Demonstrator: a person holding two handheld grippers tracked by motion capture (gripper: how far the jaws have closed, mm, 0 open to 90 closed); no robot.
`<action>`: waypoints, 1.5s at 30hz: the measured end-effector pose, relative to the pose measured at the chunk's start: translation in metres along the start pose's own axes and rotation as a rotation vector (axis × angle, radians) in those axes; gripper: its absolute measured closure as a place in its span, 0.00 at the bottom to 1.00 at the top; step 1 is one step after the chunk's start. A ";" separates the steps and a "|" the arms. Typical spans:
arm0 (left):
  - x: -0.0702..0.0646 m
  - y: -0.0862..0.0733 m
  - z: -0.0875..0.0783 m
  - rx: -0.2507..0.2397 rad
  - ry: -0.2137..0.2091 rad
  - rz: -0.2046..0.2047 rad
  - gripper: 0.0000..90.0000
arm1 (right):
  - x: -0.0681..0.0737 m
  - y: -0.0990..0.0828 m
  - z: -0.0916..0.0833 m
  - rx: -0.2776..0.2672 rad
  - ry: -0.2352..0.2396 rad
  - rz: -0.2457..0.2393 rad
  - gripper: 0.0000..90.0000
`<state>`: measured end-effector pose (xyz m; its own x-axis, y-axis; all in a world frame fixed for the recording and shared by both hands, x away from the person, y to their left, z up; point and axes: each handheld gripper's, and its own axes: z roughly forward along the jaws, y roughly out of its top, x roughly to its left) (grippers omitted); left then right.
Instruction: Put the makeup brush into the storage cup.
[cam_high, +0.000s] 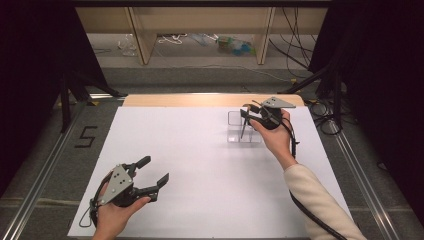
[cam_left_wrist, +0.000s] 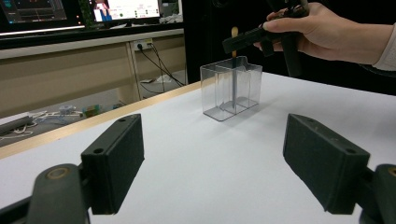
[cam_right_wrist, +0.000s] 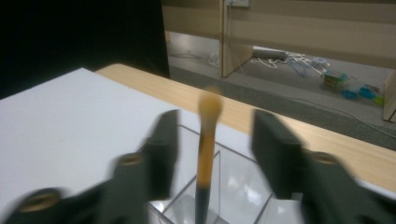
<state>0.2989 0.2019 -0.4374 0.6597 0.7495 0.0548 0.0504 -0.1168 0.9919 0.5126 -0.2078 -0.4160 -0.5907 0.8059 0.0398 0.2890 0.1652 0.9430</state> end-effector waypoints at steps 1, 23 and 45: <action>0.000 0.000 0.000 0.000 0.000 0.000 0.23 | 0.001 0.001 -0.001 0.003 -0.007 -0.003 0.34; 0.000 0.001 -0.001 -0.003 0.001 0.011 0.23 | 0.000 0.007 -0.033 -0.045 -0.070 -0.030 0.17; 0.000 0.001 0.000 0.000 0.003 0.015 0.23 | 0.005 -0.006 -0.086 -0.060 0.006 -0.062 0.18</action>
<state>0.2989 0.2016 -0.4363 0.6578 0.7499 0.0702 0.0402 -0.1280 0.9910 0.4427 -0.2538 -0.3933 -0.6105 0.7918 -0.0172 0.2061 0.1798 0.9619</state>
